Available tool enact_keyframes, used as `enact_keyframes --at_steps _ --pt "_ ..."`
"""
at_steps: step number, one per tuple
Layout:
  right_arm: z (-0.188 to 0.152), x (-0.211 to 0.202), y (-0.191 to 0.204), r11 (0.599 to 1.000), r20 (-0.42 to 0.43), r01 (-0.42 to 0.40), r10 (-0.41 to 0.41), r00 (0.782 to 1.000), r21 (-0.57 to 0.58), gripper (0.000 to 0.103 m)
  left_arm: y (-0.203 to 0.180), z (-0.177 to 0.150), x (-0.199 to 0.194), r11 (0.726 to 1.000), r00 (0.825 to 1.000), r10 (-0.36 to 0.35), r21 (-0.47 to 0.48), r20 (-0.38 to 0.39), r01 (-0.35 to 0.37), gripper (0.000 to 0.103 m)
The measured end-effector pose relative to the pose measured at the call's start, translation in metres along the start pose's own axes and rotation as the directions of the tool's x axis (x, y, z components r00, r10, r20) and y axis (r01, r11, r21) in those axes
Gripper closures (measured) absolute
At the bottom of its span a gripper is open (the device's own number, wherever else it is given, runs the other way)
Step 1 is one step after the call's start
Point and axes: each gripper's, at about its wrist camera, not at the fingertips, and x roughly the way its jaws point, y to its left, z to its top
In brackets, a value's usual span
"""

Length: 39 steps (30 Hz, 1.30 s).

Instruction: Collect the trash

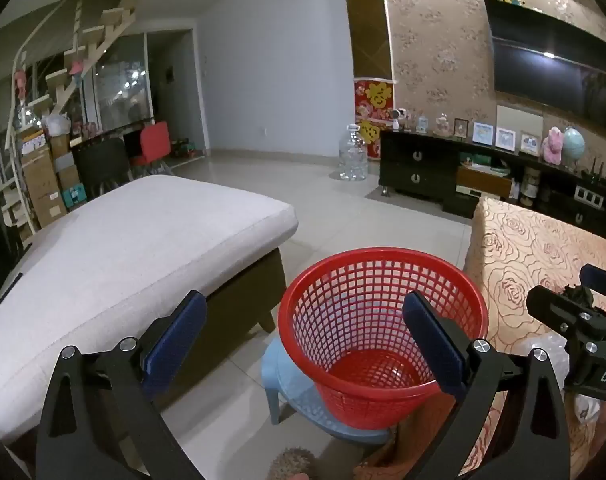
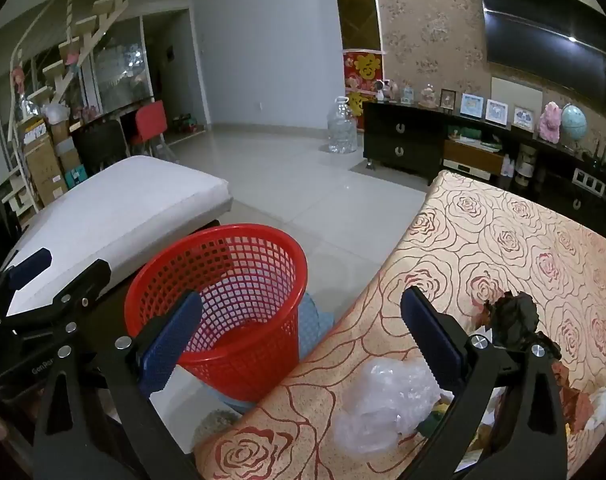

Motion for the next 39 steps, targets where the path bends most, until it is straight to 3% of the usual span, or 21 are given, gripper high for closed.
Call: enact_keyframes --at_steps 39 --pt "-0.0027 0.0001 0.0024 1.000 -0.010 0.003 -0.003 1.000 -0.004 0.006 0.0000 0.0000 0.0002 1.000 1.000 -0.001 -0.002 -0.004 0.001 0.008"
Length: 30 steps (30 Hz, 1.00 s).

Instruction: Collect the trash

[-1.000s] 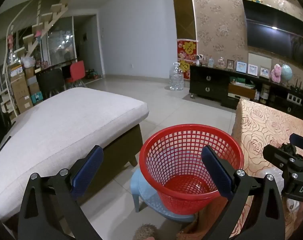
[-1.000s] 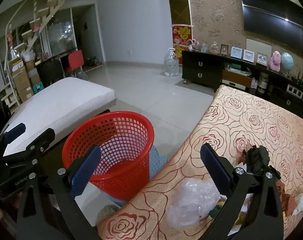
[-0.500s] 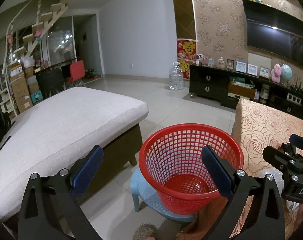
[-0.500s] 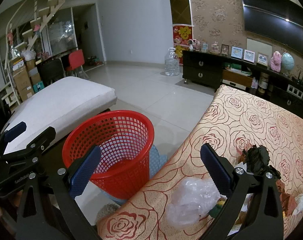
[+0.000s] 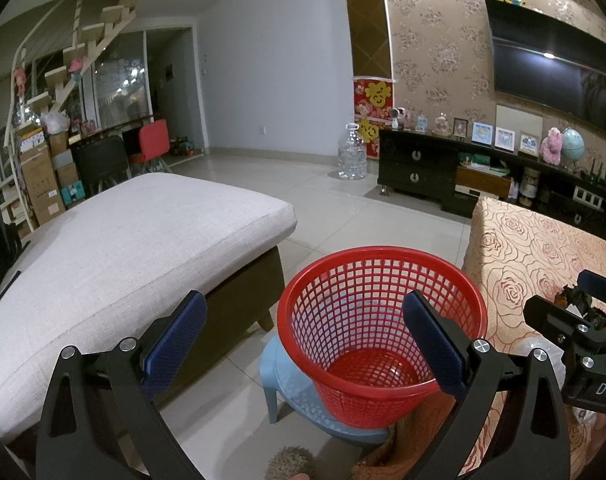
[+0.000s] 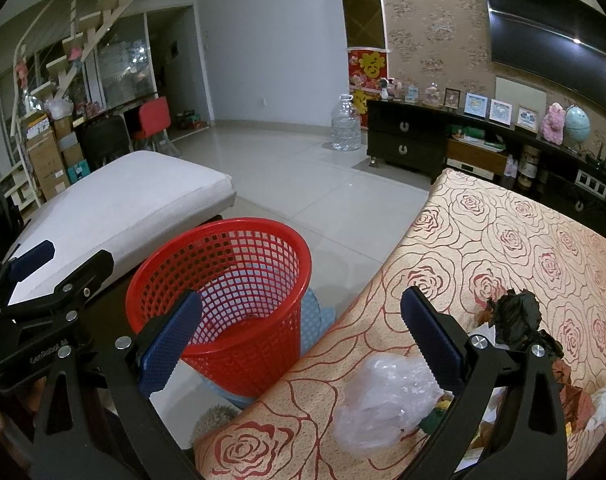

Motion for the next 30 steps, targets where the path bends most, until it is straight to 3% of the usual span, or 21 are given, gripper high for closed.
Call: enact_keyframes --at_steps 30 --pt "-0.0026 0.0017 0.0038 1.000 -0.005 0.002 -0.002 1.000 -0.005 0.006 0.0001 0.0000 0.0000 1.000 1.000 -0.001 -0.002 -0.004 0.001 0.008"
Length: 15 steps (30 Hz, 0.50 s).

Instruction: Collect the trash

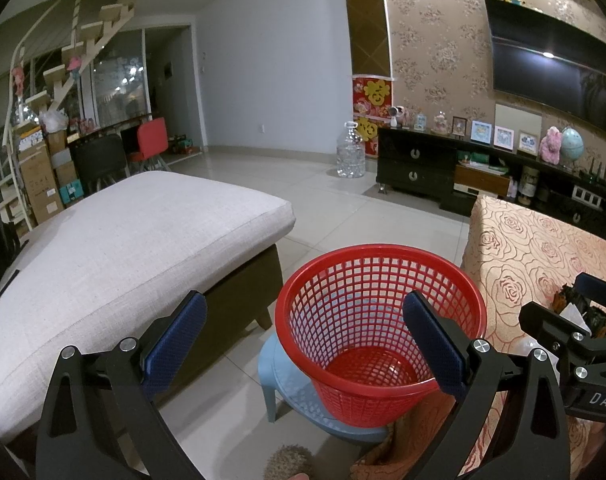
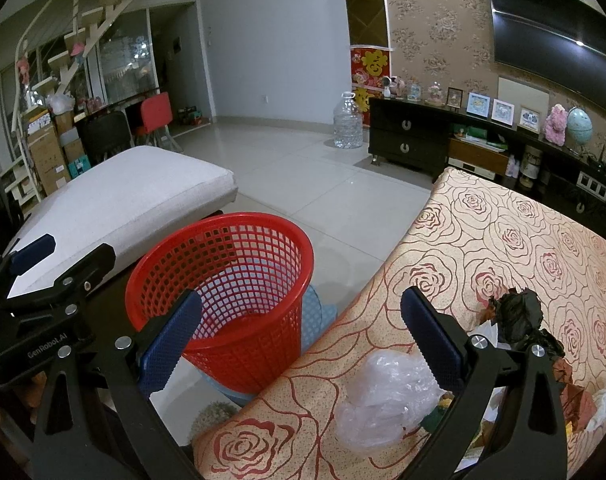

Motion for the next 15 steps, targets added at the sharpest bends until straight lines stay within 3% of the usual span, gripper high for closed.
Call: enact_keyframes --at_steps 15 --pt "-0.0008 -0.0008 0.0011 1.000 0.000 0.002 -0.002 1.000 -0.002 0.006 0.0000 0.0000 0.0001 1.000 1.000 0.000 0.000 -0.001 0.000 0.008"
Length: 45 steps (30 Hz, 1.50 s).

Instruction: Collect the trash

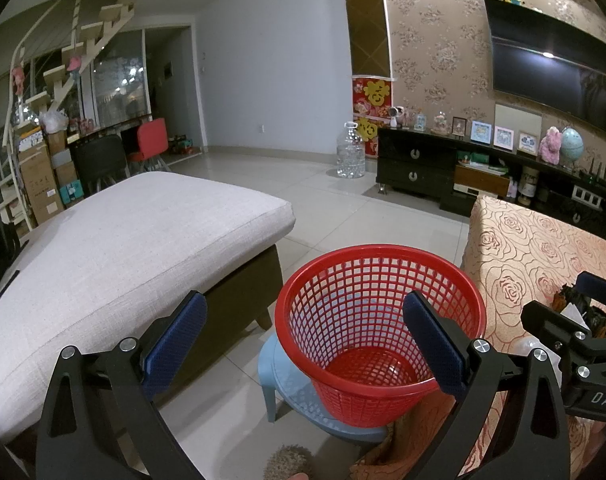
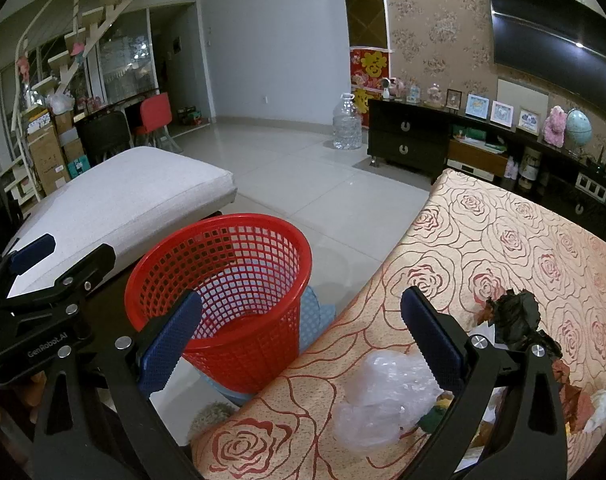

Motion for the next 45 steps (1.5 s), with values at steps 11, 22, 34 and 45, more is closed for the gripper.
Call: enact_keyframes --at_steps 11,22,34,45 --pt "0.000 -0.004 -0.009 1.000 0.002 0.008 -0.008 1.000 0.003 0.006 0.000 0.000 0.000 1.000 1.000 -0.006 -0.007 -0.004 0.006 0.008" --pt "0.004 -0.024 -0.045 0.996 0.007 0.070 -0.070 0.998 0.046 0.006 -0.009 -0.004 0.000 0.999 0.999 -0.049 0.008 -0.008 0.049 0.008" --pt "-0.017 -0.076 -0.142 0.950 -0.029 0.237 -0.236 0.971 0.201 0.006 -0.046 -0.004 -0.011 0.985 0.989 -0.150 0.087 0.003 0.149 0.008" --pt "-0.048 -0.114 -0.212 0.878 -0.103 0.352 -0.337 0.936 0.324 0.006 -0.119 -0.014 -0.016 0.911 0.935 -0.346 0.213 -0.072 0.354 0.008"
